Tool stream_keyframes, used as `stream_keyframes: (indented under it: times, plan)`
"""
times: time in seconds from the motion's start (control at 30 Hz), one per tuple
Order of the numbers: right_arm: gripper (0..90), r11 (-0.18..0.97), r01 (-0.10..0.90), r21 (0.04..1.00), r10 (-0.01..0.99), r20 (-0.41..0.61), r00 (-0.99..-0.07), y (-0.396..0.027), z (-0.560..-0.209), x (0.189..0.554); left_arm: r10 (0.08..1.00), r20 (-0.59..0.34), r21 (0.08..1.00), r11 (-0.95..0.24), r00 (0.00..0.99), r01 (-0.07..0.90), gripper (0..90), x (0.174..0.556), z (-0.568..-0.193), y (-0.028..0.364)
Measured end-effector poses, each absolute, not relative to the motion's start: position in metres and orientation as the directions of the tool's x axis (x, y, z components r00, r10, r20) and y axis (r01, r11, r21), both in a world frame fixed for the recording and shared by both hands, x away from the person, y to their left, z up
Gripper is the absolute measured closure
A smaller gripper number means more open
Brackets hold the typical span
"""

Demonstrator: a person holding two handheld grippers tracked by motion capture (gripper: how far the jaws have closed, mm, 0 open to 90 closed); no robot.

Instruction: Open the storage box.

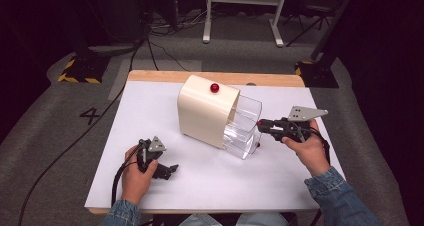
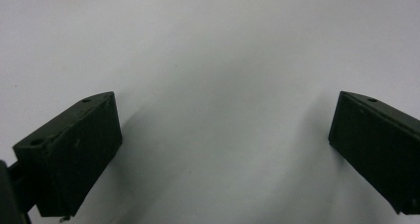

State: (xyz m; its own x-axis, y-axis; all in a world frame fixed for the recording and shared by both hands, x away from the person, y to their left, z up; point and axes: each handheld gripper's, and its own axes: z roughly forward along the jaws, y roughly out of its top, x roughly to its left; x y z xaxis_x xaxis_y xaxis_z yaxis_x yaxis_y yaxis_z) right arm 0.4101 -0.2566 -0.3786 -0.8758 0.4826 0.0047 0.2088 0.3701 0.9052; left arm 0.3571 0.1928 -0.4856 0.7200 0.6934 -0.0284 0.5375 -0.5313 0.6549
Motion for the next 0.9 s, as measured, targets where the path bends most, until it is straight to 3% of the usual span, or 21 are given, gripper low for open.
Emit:
stream_keyframes:
  times: [0.4, 0.5, 0.9]
  plan:
    - [73.4, 0.387, 0.235, 0.892, 0.491, 0.016, -0.871, -0.266, -0.389, 0.407, 0.693, -0.028, 0.655, -0.531, 0.720, 0.538, 0.0, 0.357, -0.486, 0.193]
    - [65.5, 0.403, 0.249, 0.881, 0.507, 0.012, -0.862, -0.267, -0.392, 0.407, 0.694, -0.031, 0.655, -0.529, 0.719, 0.539, 0.0, 0.357, -0.486, 0.193]
    - [57.4, 0.401, 0.269, 0.876, 0.532, 0.016, -0.846, -0.276, -0.398, 0.404, 0.695, -0.030, 0.656, -0.529, 0.719, 0.538, 0.0, 0.357, -0.486, 0.193]
